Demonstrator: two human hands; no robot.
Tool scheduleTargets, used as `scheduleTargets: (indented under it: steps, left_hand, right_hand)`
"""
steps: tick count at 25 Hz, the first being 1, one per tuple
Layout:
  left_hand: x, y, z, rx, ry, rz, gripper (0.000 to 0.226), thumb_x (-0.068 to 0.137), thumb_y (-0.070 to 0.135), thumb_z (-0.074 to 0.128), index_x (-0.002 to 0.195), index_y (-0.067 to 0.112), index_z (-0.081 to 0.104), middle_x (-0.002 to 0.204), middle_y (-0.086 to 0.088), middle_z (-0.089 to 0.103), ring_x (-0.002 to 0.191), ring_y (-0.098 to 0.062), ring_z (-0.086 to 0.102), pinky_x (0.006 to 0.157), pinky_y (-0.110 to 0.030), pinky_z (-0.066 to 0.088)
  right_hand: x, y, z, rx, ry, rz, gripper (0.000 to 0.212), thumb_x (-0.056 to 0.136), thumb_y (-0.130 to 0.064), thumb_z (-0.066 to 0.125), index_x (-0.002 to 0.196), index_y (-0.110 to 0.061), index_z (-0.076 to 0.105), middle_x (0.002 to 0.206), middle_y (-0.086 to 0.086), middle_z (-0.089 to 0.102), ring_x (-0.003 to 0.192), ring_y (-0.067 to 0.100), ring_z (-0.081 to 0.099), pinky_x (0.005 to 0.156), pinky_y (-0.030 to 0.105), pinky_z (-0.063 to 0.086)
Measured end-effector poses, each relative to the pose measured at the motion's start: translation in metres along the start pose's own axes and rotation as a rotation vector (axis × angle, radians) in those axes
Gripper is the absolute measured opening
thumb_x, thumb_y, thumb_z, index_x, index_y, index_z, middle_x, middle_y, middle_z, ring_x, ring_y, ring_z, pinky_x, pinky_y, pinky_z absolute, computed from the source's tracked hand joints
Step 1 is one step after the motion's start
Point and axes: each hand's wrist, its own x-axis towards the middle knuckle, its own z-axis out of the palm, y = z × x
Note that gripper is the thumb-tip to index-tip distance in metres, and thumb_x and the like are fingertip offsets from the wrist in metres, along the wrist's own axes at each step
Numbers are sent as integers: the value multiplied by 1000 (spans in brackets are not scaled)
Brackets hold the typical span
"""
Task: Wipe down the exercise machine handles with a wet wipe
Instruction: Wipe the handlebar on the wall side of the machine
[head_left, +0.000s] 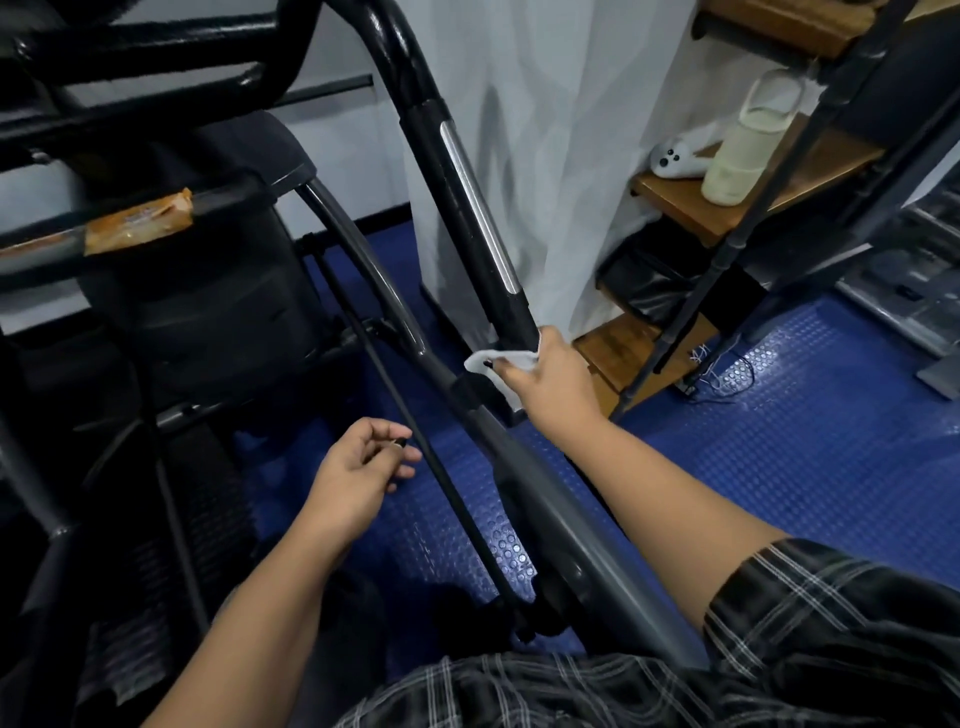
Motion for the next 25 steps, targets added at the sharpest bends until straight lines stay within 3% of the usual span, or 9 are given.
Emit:
scheduleTargets:
  steps: [3,6,8,12,16,20,23,25]
  left_hand:
    - [-10,-3,9,-9,1,-2,21,101,5,45,98,20,60,89,-2,72,76,-14,64,68,-25,47]
    - [-18,-4,20,-11,-7,5,20,101,6,46,98,21,60,88,1,72,74,-11,65,68,-24,47]
    - [-20,-3,23,-15,-5,13,21,100,5,47,98,21,60,87,2,72,73,-10,65,68,-24,47]
    - [-20,-3,22,-20,34,18,21,99,5,47,98,22,60,85,3,73,72,-9,65,69,-25,47]
    - [-23,-1,25,-16,36,19,21,99,6,48,98,23,60,86,3,74,73,-8,65,70,-26,47]
    - [-29,2,25,-25,45,24,20,99,6,48,99,22,60,88,2,73,74,-8,65,71,-24,48]
    - [-30,0,22,-38,70,18,19,100,7,48,100,21,60,91,0,73,75,-10,64,71,-25,48]
    - [-30,-1,23,-40,69,12,20,99,5,48,99,21,60,91,0,73,76,-11,64,70,-25,47]
  right_hand:
    - [-21,25,-5,-151,-100,27,37,92,-43,61,92,-12,41,69,-10,49,71,21,55,55,31,40]
    - [-41,44,-13,-278,-236,106,36,92,-41,59,101,-10,42,82,3,61,78,29,61,66,38,53]
    - [-53,53,-20,-291,-294,162,35,91,-34,58,107,-8,43,92,10,64,82,30,63,71,40,55]
    - [-56,59,-30,-269,-402,209,40,83,-26,63,114,-7,46,101,8,61,89,25,62,76,38,55]
    - [-23,34,-18,-187,-354,248,43,84,-26,68,118,-4,54,113,12,61,101,30,61,82,35,52]
    - [-10,16,-12,8,-225,139,40,84,-28,71,113,-6,54,98,5,62,89,23,60,70,31,49]
    - [-22,23,-16,-26,-219,39,31,93,-33,62,100,-11,42,78,-2,51,71,15,52,52,25,33]
    - [-33,32,-19,-76,-242,32,30,97,-36,54,98,-13,35,77,0,48,73,18,51,51,27,32]
